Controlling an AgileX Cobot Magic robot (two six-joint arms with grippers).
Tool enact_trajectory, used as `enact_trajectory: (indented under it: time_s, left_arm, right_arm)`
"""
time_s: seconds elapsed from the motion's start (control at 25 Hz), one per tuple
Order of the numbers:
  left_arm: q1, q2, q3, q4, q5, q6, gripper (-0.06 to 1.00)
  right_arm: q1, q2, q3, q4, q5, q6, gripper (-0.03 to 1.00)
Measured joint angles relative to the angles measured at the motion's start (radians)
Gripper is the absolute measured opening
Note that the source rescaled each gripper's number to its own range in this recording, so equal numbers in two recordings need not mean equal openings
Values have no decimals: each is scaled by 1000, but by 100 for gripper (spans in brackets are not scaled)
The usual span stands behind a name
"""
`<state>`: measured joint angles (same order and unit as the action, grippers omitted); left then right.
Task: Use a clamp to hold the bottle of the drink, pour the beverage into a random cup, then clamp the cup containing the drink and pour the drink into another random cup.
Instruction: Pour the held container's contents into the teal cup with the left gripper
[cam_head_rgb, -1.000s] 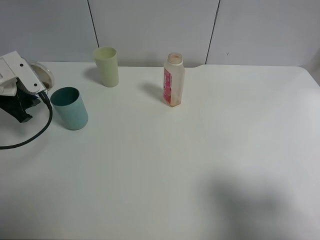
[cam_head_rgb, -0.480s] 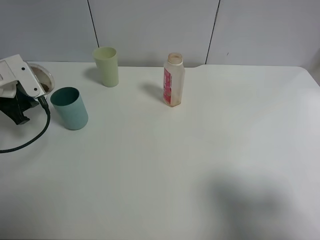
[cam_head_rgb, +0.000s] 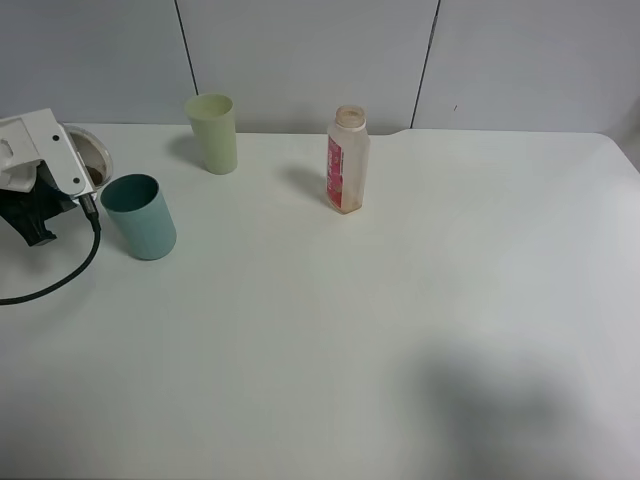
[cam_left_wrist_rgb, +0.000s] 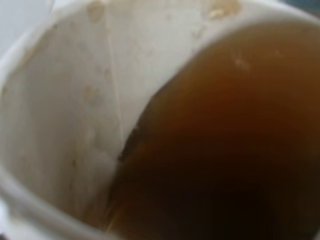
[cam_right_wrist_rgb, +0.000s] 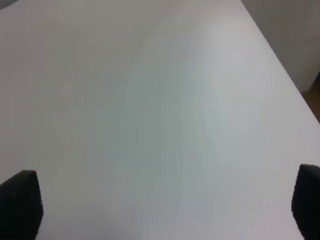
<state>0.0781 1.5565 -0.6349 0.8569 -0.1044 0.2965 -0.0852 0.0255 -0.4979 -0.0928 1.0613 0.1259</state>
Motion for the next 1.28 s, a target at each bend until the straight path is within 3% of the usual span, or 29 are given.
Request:
enact_trajectory:
  time_s: [0.32, 1.28]
  left_arm:
    - [-31, 0, -1, 5, 27, 1, 1]
    - [-31, 0, -48, 98, 86, 1, 1]
  right_arm:
    - [0, 0, 0, 0, 0, 0, 100]
    - [0, 0, 0, 0, 0, 0, 100]
